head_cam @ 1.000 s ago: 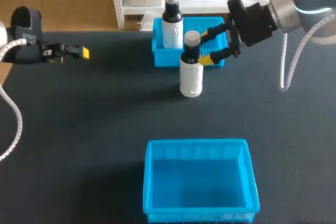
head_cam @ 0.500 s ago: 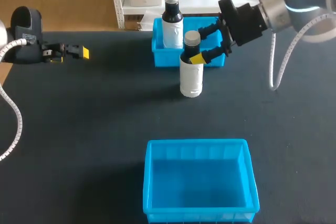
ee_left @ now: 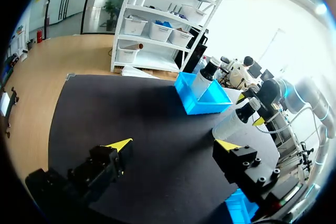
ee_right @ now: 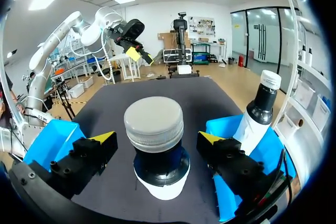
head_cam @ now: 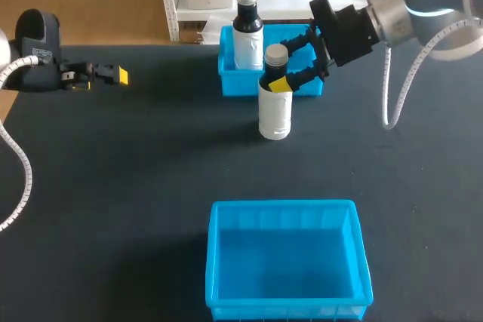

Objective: Pick up the bottle, and place it in the far bin if it is heavy, or in the near bin if it is light.

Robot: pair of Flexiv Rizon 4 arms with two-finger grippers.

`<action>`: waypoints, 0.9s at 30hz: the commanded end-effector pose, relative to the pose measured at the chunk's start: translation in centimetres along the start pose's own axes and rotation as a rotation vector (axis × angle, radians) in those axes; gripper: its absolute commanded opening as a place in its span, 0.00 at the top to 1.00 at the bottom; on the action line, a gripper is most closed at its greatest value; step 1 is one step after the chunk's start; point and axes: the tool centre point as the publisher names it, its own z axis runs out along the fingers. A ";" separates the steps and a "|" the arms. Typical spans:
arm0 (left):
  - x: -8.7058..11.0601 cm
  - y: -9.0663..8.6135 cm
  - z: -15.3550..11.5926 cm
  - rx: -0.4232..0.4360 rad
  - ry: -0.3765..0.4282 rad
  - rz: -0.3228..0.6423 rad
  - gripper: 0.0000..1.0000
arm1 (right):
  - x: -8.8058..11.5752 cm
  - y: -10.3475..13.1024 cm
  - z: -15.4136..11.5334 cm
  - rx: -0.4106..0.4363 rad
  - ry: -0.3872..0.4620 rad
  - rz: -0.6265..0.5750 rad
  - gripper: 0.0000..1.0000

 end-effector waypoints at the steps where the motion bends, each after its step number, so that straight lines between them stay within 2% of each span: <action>1: 0.0 0.0 0.0 0.000 0.000 0.000 0.00 | 0.0 0.0 0.0 0.001 -0.003 -0.003 0.24; 3: 0.0 0.0 0.0 0.000 0.000 0.000 0.00 | -0.1 0.0 0.0 0.002 -0.003 -0.003 0.39; 5: 0.0 0.0 0.0 0.000 0.000 0.000 0.00 | -0.1 0.0 0.0 0.002 -0.003 -0.004 0.49; 10: 0.0 0.0 0.0 0.000 0.000 0.000 0.00 | 0.0 0.0 0.1 0.003 0.001 -0.004 0.55; 15: 0.0 0.0 0.0 0.000 0.000 0.000 0.00 | -0.1 0.1 0.1 0.004 0.005 -0.007 0.70; 17: 0.0 0.0 0.0 0.000 0.000 0.000 0.00 | -0.2 0.2 0.0 0.006 0.005 -0.008 0.94; 18: 0.0 0.0 0.0 0.000 0.000 0.000 0.00 | -0.3 0.2 -0.2 0.008 0.005 -0.010 1.00; 27: 0.0 0.0 0.0 0.000 0.000 0.000 0.00 | -2.4 0.7 -2.2 0.033 0.013 -0.042 1.00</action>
